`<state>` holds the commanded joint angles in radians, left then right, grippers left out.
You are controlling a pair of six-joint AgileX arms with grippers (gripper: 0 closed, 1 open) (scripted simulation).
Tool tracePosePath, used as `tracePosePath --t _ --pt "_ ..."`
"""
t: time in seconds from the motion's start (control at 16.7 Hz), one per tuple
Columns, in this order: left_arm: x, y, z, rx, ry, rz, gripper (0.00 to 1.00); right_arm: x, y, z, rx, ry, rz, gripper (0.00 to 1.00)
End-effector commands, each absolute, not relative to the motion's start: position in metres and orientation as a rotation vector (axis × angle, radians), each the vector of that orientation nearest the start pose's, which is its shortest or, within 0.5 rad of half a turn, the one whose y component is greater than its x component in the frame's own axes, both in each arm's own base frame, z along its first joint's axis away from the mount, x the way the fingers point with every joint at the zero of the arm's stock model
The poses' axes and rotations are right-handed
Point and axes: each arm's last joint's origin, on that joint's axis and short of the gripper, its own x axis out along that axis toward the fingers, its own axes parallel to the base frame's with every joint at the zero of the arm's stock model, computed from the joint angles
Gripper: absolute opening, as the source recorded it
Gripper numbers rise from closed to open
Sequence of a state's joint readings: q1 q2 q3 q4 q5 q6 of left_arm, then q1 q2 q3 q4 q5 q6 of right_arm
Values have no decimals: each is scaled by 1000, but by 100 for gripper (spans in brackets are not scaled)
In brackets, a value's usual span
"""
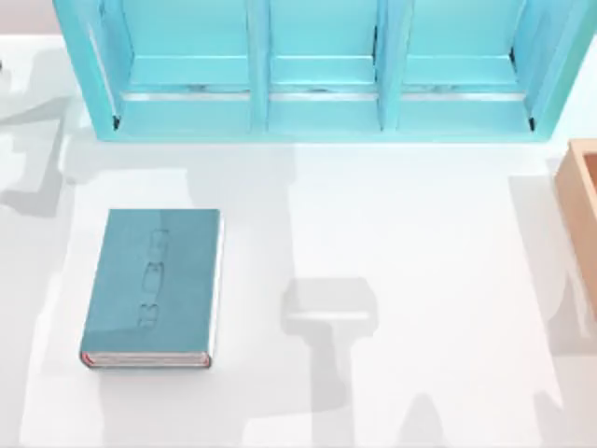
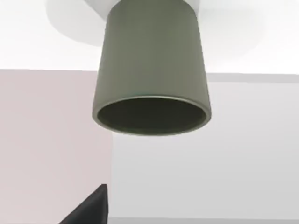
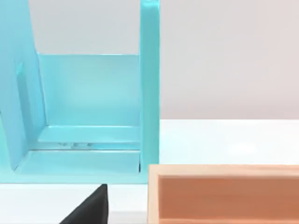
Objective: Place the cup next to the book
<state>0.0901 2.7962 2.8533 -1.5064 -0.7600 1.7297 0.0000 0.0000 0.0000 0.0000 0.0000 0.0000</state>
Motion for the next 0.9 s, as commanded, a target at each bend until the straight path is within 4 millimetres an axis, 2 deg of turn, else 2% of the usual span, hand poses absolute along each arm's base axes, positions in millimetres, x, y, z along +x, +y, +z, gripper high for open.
tracePosePath --t 0.6,0.9 --pt "524 81 167 1788 1754 -725 100 106 -1 160 0 0 0 100" --pt "530 115 135 1790 1753 -723 100 106 -1 160 0 0 0 100"
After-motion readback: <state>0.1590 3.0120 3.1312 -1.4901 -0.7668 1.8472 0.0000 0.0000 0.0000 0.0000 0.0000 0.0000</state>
